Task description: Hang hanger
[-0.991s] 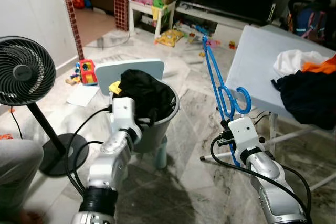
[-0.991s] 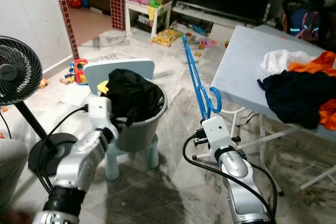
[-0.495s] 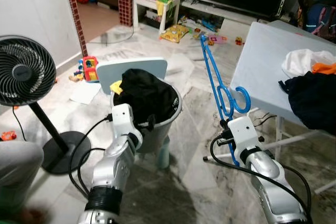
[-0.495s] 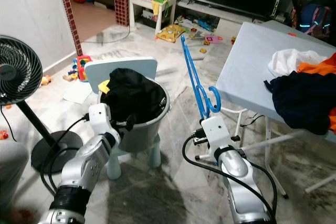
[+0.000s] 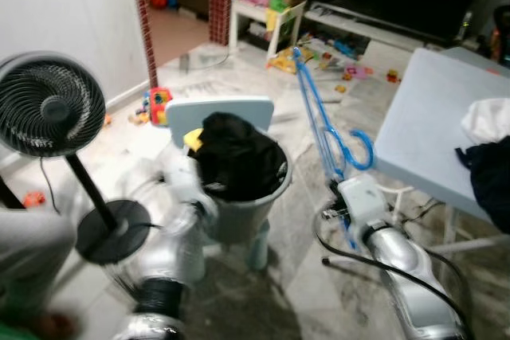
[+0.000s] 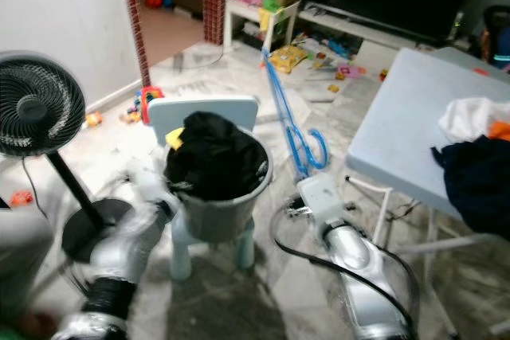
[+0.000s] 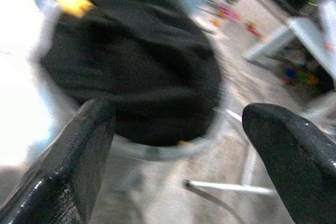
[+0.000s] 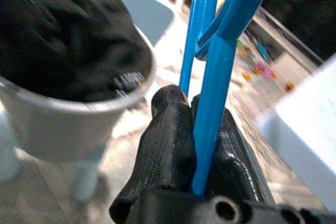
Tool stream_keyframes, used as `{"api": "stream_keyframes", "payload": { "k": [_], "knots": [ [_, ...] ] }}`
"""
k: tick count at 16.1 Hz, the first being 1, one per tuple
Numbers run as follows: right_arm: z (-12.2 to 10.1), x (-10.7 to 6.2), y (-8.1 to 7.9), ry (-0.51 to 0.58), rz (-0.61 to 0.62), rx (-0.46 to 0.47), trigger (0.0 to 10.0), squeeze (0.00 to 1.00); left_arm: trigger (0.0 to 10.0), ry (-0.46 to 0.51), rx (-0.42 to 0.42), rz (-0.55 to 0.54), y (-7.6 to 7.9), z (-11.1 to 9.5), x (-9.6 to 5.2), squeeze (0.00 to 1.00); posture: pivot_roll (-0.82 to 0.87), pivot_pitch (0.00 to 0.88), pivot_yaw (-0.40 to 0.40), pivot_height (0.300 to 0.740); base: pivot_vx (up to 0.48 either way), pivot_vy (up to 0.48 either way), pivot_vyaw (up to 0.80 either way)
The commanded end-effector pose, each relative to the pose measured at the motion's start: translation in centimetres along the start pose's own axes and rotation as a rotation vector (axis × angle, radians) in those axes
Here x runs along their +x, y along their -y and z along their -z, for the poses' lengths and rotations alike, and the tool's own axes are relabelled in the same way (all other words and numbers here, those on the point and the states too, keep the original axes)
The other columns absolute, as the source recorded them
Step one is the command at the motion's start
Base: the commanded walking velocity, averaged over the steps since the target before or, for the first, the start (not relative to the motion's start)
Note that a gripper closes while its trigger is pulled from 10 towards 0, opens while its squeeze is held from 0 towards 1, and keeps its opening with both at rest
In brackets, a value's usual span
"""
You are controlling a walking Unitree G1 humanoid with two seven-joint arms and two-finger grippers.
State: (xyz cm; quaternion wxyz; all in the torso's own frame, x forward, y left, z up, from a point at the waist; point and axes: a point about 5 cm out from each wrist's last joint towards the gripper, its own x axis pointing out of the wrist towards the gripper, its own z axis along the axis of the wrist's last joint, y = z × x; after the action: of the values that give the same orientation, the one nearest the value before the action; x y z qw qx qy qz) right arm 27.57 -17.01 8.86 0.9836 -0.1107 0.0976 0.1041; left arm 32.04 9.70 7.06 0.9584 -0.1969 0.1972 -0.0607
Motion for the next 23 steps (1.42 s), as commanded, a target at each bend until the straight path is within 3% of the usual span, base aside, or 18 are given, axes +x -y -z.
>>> {"api": "stream_keyframes", "payload": {
  "k": [1, 5, 10, 15, 19, 21, 23],
  "knots": [
    [-0.8, 0.2, 0.0, 0.028, -0.002, 0.005, 10.0, 0.00, 10.0, 0.011, 0.014, 0.012, 0.0, -0.5, 0.1, 0.00, 0.07, 0.000, -0.129, 0.740, 0.334, 0.000, 0.00],
    [-0.8, 0.1, -0.3, 0.030, -0.015, 0.003, 10.0, 0.00, 10.0, -0.015, 0.021, -0.009, 0.1, -0.1, 0.4, 0.00, 0.07, 0.000, -0.128, 0.740, 0.083, 0.000, 0.00],
    [-1.1, -0.4, -0.2, 0.034, -0.026, -0.013, 10.0, 0.00, 10.0, -0.109, -0.081, -0.059, 1.1, 1.6, 1.5, 0.00, 0.03, 0.000, -0.132, 0.740, 0.000, 0.000, 0.00],
    [-0.6, -1.9, 0.1, 0.007, -0.027, -0.035, 10.0, 0.00, 10.0, -0.084, -0.140, -0.134, 0.9, 1.2, 2.3, 0.00, -0.03, 0.000, -0.144, 0.740, 0.000, 0.000, 0.00],
    [-1.2, -2.7, 0.4, 0.021, -0.020, -0.054, 10.0, 0.00, 10.0, -0.061, -0.086, -0.152, 0.5, 1.1, 2.7, 0.00, -0.05, 0.006, -0.145, 0.740, 0.000, 0.000, 0.00],
    [-1.4, -2.9, 0.4, 0.035, -0.021, -0.052, 10.0, 0.00, 10.0, -0.013, 0.009, -0.084, 1.0, 0.2, 2.7, 0.00, -0.05, 0.006, -0.143, 0.740, 0.000, 0.000, 0.00],
    [-1.5, -3.3, 0.4, 0.039, -0.021, -0.051, 10.0, 0.00, 10.0, 0.058, 0.159, 0.060, 1.1, -0.7, 1.4, 0.00, -0.03, 0.009, -0.144, 0.740, 0.000, 0.000, 0.00]
  ]
}}
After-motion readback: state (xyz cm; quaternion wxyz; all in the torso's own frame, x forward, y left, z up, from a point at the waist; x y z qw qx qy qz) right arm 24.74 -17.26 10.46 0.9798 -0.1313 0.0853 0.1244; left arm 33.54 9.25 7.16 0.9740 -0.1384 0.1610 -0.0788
